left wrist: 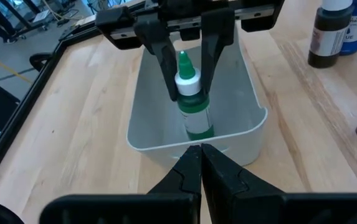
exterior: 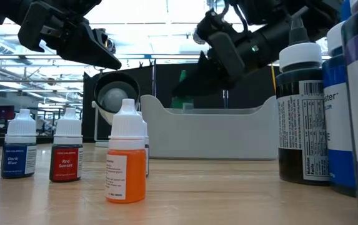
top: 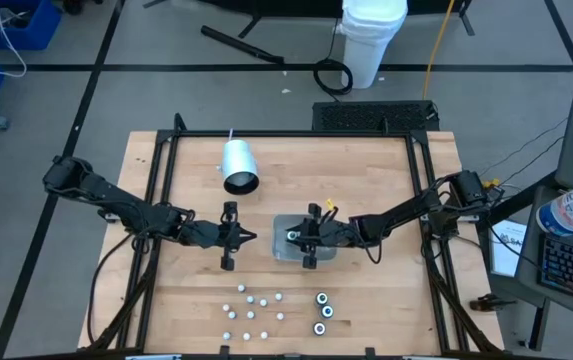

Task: Pick & Place food coloring
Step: Adjust the large green food coloring bottle on the white bin

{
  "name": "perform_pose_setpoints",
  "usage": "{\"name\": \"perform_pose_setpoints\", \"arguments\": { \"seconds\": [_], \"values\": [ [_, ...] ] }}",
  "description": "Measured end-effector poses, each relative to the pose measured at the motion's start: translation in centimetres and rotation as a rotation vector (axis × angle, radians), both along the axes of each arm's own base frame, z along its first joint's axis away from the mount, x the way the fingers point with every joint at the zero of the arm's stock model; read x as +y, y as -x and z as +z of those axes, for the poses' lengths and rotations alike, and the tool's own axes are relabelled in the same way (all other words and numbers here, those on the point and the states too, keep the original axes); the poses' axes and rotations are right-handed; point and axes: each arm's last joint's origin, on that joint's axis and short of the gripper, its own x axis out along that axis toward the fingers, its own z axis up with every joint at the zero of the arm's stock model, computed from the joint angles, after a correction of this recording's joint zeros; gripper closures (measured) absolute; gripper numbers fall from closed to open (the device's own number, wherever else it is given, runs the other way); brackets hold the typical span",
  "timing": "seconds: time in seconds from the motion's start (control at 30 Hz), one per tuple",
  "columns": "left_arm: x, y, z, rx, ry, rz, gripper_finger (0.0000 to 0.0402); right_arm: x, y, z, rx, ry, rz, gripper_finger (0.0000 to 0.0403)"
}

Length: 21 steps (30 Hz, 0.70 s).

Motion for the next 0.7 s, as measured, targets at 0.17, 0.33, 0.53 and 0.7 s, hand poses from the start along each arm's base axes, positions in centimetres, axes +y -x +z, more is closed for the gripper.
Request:
{"name": "perform_pose_setpoints", "arguments": {
  "seconds": [0.17, 0.33, 0.53, 0.7],
  "values": [
    [0.0, 0.0, 0.0, 0.000, 0.002, 0.001, 0.0382, 0.1, -0.7, 0.8, 0.021, 0.005, 0.000, 0.0292],
    [0.0, 0.0, 0.0, 0.000, 0.002, 0.001, 0.0382, 0.0, -1.6, 1.9, 0.046, 0.029, 0.000, 0.0292],
    [0.0, 0.0, 0.0, 0.000, 0.002, 0.001, 0.0382, -1.3, -2.1, 2.4, 0.063, 0.035, -0.035, 0.0290],
    [0.0, 0.0, 0.0, 0.000, 0.002, 0.001, 0.0382, -2.2, -2.2, 2.3, 0.064, 0.018, -0.066, 0.0289]
  ]
}}
